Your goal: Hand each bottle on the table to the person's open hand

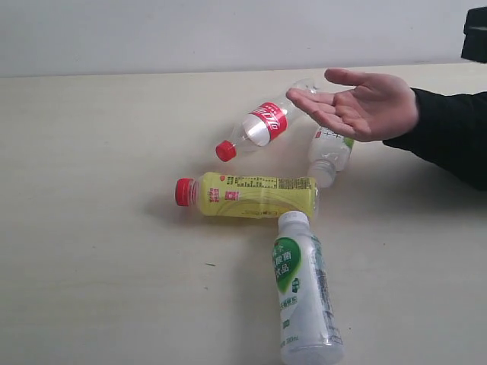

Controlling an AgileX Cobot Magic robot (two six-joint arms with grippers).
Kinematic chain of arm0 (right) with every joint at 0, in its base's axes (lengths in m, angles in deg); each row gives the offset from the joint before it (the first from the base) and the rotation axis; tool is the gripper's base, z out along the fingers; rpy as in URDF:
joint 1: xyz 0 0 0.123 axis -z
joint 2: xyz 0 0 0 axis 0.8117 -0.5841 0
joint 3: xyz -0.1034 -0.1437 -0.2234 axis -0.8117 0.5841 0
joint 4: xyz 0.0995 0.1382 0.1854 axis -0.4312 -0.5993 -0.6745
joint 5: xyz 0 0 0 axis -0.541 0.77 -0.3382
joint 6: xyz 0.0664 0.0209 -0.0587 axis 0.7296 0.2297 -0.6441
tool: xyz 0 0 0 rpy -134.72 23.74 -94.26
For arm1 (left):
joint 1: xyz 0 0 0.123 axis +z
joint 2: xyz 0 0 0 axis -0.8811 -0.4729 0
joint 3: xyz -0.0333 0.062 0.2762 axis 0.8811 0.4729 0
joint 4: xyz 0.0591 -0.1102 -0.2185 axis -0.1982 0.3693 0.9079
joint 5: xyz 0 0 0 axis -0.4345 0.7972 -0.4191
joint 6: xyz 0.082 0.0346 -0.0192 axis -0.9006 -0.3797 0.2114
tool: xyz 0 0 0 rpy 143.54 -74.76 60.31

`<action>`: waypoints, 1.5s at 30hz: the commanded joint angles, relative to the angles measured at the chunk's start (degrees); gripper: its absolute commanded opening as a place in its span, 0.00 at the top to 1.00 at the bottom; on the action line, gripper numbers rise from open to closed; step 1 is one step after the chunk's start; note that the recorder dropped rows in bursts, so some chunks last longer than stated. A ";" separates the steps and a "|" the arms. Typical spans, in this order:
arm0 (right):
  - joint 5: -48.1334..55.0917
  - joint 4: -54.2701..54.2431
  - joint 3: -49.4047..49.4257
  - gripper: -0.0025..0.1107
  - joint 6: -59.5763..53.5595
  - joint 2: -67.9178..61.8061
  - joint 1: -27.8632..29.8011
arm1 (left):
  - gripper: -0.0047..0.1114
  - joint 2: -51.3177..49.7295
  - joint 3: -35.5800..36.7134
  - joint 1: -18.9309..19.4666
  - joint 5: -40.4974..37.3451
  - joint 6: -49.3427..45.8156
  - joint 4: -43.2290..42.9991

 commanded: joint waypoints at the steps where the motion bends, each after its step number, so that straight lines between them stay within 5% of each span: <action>1: -0.65 0.94 -0.37 0.98 -18.67 -1.33 0.11 | 0.96 0.38 -0.03 0.05 0.11 0.11 0.23; 6: -13.29 0.94 -0.66 0.98 -34.01 -2.98 0.11 | 0.96 0.38 -0.03 0.05 0.11 0.11 0.23; 12: -29.12 0.94 -1.66 0.98 -10.21 -7.02 0.11 | 0.96 0.38 -0.03 0.05 0.11 0.11 0.23; 17: -33.83 0.75 -1.66 0.98 -8.31 -7.44 0.11 | 0.96 0.38 -0.03 0.05 0.11 0.11 0.23; 21: -21.23 0.75 -1.66 0.98 -17.22 -5.78 0.11 | 0.96 0.38 -0.03 0.05 0.11 0.11 0.23; 27: 2.20 0.75 -1.66 0.98 -48.47 -6.71 0.11 | 0.96 0.38 -0.03 0.05 0.11 0.11 0.23; 35: 26.55 -0.12 -1.66 0.98 -54.47 -12.24 0.11 | 0.96 0.38 -0.03 0.05 0.11 0.11 0.23; 41: 53.26 -21.05 -2.86 0.98 -70.54 -15.81 -7.11 | 0.96 0.38 -0.03 0.05 0.11 0.11 0.23; 45: 59.32 -41.63 -9.64 0.98 -70.18 -17.32 -10.60 | 0.96 0.38 -0.03 0.05 0.11 0.11 0.23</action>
